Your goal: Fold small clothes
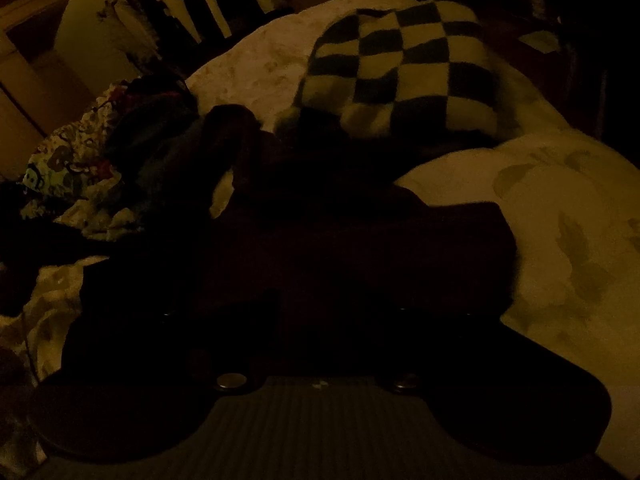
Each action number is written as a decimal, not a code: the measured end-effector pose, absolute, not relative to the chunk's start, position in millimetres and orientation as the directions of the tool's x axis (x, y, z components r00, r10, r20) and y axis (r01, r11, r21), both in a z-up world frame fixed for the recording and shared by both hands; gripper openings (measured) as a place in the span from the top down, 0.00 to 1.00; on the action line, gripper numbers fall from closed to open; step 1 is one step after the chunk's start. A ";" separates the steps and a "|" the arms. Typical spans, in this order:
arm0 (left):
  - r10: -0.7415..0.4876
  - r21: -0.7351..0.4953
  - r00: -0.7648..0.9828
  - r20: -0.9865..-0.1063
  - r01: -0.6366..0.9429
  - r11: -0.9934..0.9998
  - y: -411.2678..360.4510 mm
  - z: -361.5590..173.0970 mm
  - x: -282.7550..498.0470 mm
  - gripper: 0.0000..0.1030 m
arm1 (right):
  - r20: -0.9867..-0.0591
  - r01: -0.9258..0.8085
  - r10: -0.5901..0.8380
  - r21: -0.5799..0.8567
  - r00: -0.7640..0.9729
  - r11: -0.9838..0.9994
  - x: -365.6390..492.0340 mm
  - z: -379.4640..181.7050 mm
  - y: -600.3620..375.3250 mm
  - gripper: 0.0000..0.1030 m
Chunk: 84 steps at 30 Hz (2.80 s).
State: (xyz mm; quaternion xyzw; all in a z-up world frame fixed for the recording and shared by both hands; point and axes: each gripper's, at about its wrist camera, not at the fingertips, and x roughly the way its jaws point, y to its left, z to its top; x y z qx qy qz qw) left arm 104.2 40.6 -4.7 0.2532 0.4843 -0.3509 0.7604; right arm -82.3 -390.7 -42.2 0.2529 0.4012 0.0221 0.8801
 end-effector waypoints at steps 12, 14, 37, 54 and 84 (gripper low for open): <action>-0.328 0.025 0.404 -0.854 0.661 0.750 62.1 22.5 107.0 0.75 | -0.699 0.175 0.205 0.431 0.685 0.885 -75.2 -37.3 -393.2 0.24; -0.377 -0.029 0.368 -0.850 0.681 0.732 36.5 17.4 110.3 0.68 | -0.710 0.177 0.180 0.398 0.681 0.900 -73.8 -35.1 -390.8 0.24; -0.107 0.127 0.262 -0.959 0.736 0.665 22.1 -61.8 103.0 0.60 | -0.727 0.132 0.202 0.374 0.657 0.918 -106.1 -2.9 -400.1 0.18; -0.250 0.061 0.359 -0.899 0.669 0.741 27.2 -4.5 105.2 0.37 | -0.708 0.170 -0.023 0.138 0.706 0.976 -98.4 -3.4 -397.8 0.10; -0.250 0.085 0.301 -0.920 0.776 0.625 15.4 -5.6 86.7 0.40 | -0.728 -0.197 0.413 0.367 0.547 0.909 -15.4 -19.4 -282.0 0.06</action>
